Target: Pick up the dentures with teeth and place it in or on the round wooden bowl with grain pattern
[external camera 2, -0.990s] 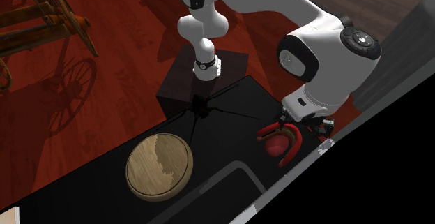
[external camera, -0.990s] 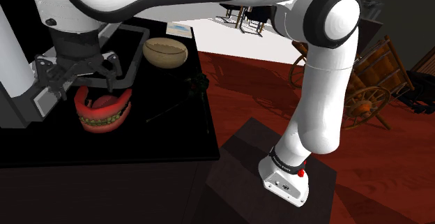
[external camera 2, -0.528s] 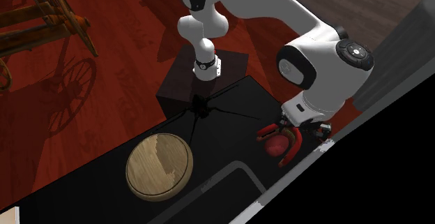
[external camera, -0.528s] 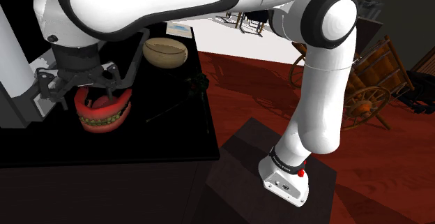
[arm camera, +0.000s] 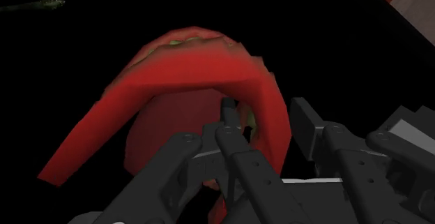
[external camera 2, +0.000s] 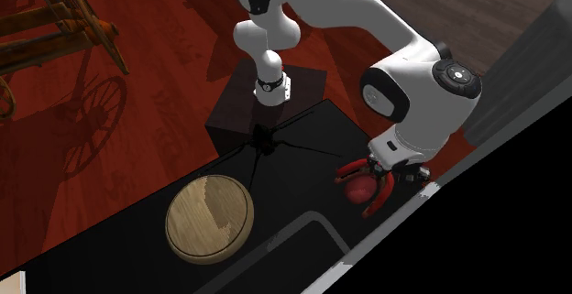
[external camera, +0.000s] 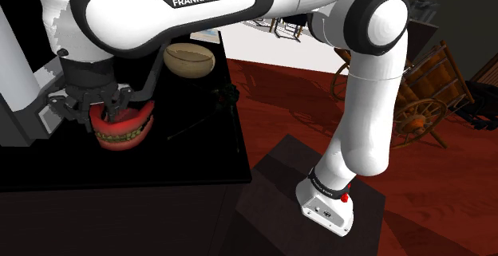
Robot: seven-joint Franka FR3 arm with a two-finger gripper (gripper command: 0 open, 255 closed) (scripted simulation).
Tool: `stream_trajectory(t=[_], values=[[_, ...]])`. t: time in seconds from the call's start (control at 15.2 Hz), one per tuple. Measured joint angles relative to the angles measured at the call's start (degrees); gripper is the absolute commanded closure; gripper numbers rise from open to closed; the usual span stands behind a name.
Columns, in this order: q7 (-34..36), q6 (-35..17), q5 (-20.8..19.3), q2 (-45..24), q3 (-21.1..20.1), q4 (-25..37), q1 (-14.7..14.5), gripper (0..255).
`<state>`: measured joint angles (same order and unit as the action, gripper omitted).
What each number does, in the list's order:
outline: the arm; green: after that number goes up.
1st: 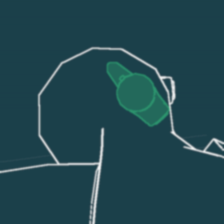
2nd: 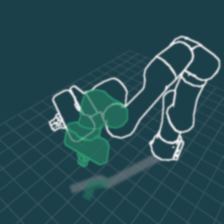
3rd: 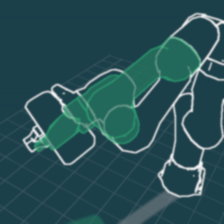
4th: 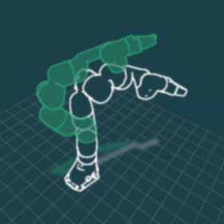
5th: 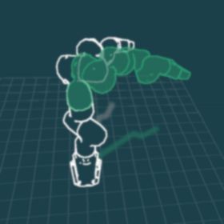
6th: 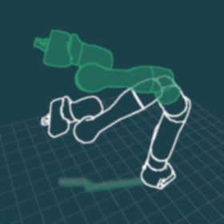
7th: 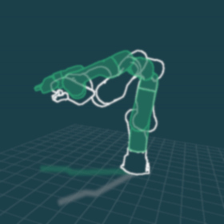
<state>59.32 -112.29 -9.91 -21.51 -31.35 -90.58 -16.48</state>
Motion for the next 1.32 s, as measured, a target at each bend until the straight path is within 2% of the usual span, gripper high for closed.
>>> stream_trajectory(t=[0.46, 0.79, 1.32], values=[[0.06, -1.45, 0.14, -0.13, 0.04, -0.66, 0.21, 255], [0.19, 3.06, -0.59, -2.56, 0.26, 3.53, -0.82, 255], [0.33, 10.04, -0.28, -2.09, -0.31, 8.73, -1.33, 255]])
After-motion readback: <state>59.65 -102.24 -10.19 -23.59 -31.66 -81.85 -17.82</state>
